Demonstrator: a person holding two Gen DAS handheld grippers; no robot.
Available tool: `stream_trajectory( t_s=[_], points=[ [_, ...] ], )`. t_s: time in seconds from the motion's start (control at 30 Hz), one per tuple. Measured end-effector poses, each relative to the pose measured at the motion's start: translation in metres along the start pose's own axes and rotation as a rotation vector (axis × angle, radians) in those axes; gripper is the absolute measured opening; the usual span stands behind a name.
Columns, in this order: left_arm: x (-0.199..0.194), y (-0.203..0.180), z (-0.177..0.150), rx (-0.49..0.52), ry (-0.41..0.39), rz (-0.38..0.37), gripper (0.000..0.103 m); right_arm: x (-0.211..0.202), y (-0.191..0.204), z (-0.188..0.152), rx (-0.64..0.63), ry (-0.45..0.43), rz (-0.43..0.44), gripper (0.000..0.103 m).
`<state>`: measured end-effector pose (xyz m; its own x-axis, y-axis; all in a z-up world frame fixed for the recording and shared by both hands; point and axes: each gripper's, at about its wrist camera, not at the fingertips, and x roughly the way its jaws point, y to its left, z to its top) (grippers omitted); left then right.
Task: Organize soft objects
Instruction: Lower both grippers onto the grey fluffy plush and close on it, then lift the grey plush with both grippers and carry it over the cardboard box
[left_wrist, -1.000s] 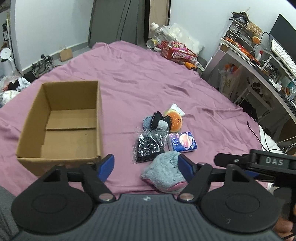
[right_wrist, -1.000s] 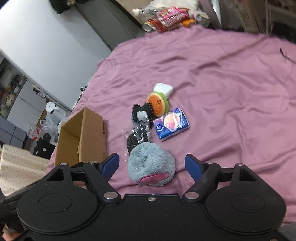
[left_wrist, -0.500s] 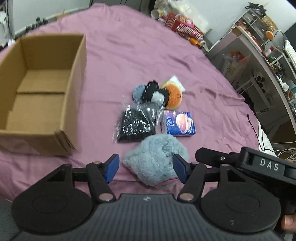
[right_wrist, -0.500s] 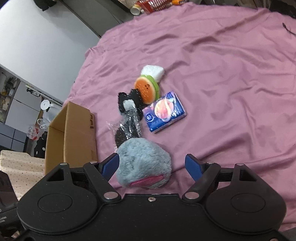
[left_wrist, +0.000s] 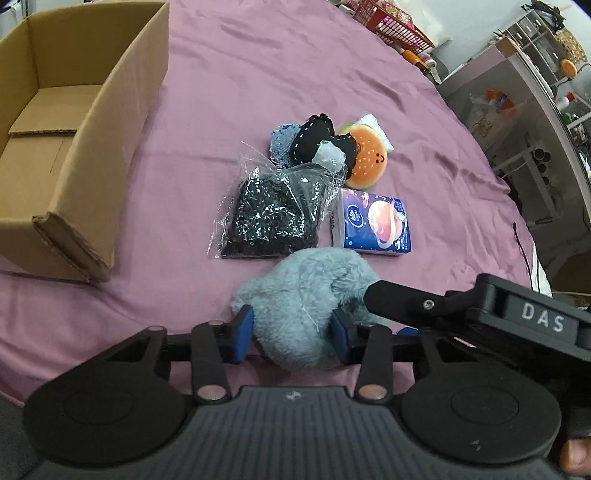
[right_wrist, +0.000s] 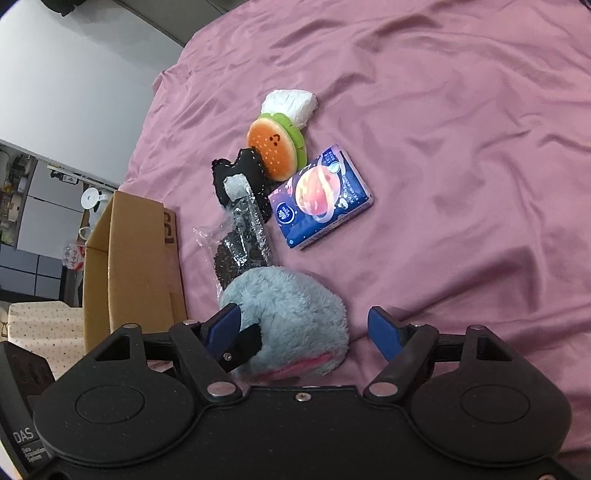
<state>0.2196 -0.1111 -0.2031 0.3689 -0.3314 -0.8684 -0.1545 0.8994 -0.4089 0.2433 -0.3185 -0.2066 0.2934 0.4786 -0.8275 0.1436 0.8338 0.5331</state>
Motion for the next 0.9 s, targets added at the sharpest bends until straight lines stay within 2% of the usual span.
stream_trajectory(
  t_s=[0.07,0.17,0.27,0.47,0.67,0.9],
  points=[
    [0.0,0.0,0.001,-0.004,0.001,0.0,0.042,0.007,-0.003,0.001,0.005,0.028,0.018,0.054],
    [-0.002,-0.001,-0.002,-0.005,-0.012,0.0,0.04,0.008,-0.004,0.001,-0.007,0.027,0.058,0.037],
    [-0.005,0.0,-0.003,-0.016,-0.024,-0.004,0.038,0.006,-0.001,0.0,-0.031,0.009,0.061,0.032],
    [-0.015,0.001,-0.002,-0.022,-0.058,-0.025,0.036,-0.004,0.003,-0.003,-0.071,-0.029,0.081,0.026],
    [-0.034,-0.006,-0.004,-0.015,-0.1,-0.027,0.036,-0.017,0.007,-0.009,-0.081,-0.075,0.115,0.025],
    [-0.06,0.003,-0.01,-0.053,-0.154,-0.063,0.036,-0.029,0.019,-0.018,-0.122,-0.109,0.168,0.025]
  ],
)
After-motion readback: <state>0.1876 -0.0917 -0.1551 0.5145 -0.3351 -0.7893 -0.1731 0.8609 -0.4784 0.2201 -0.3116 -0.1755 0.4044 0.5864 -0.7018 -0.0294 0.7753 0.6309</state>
